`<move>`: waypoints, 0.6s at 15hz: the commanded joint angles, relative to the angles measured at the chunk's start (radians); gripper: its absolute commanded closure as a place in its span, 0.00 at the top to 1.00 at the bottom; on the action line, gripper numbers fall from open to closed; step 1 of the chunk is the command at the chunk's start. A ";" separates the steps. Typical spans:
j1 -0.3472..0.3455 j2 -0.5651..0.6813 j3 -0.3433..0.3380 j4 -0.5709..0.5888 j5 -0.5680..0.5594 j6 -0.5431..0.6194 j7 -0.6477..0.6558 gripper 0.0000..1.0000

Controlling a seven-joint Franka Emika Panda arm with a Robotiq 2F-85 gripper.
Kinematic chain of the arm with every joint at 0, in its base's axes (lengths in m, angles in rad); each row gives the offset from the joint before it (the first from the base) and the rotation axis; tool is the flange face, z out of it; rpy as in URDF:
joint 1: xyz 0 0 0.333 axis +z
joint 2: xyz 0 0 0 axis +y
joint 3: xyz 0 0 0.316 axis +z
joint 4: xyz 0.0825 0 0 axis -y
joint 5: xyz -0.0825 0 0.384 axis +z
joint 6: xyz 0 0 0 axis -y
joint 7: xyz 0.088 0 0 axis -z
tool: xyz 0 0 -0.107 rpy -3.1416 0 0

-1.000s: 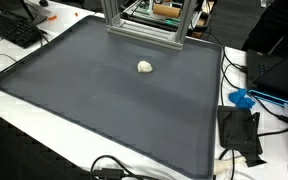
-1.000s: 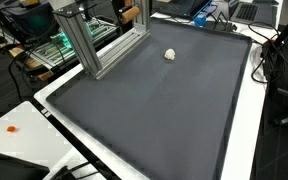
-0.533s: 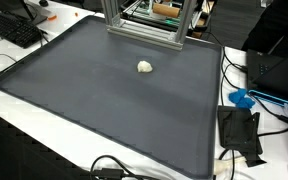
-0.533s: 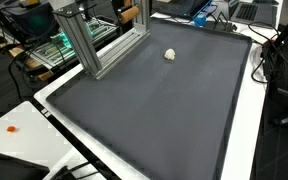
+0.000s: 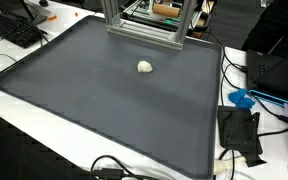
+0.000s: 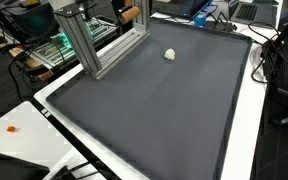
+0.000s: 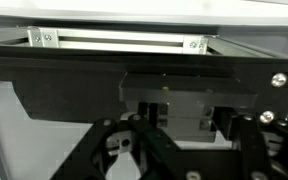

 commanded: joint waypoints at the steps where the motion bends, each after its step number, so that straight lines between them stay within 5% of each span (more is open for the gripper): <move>1: -0.011 0.020 -0.002 0.041 -0.010 -0.040 0.022 0.96; 3: -0.015 0.021 0.001 0.050 -0.014 -0.039 0.027 0.62; 4: -0.015 0.023 0.000 0.053 -0.011 -0.042 0.027 0.62; 7: -0.018 0.024 0.000 0.058 -0.012 -0.067 0.034 0.39; 8: -0.019 0.022 -0.001 0.058 -0.011 -0.068 0.035 0.85; 9: -0.020 0.021 0.000 0.056 -0.011 -0.070 0.039 0.86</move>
